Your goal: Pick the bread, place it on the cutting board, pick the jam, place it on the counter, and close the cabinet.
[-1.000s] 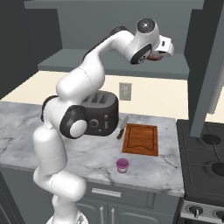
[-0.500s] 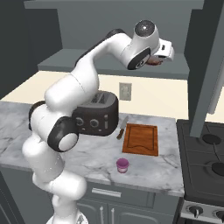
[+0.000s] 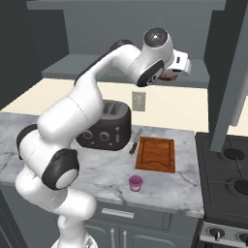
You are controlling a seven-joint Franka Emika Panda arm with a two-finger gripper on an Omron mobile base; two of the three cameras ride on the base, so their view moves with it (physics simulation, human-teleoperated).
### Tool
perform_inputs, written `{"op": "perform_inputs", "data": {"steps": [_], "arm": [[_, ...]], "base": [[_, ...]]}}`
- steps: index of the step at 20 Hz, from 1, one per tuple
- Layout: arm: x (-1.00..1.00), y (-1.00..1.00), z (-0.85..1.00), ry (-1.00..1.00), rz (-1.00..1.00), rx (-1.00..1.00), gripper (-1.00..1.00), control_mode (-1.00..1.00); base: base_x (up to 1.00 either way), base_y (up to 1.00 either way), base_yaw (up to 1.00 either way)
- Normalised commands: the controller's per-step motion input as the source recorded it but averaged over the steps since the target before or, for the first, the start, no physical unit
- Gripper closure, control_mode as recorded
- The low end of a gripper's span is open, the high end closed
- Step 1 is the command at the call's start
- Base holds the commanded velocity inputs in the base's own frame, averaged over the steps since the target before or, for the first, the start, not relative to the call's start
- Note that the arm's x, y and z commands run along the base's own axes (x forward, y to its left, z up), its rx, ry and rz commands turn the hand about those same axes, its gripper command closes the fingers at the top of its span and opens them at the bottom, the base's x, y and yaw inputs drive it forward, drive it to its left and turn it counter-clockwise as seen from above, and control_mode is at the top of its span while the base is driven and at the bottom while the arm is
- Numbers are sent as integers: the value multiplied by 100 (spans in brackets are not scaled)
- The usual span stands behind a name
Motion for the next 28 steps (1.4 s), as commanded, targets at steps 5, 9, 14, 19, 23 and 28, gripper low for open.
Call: {"op": "perform_inputs", "data": {"steps": [5,9,14,19,23,28], "arm": [[-42,12,-17,4,0,-1,100,-100],[-40,7,-19,3,0,0,100,-100],[-41,5,-20,6,0,0,100,-100],[-40,9,-28,3,0,0,100,-100],[-27,12,-29,6,0,0,100,-100],[-18,5,-33,4,0,0,100,-100]], "base": [[0,0,0],[0,0,0],[0,0,0],[0,0,0],[0,0,0],[0,0,0]]}}
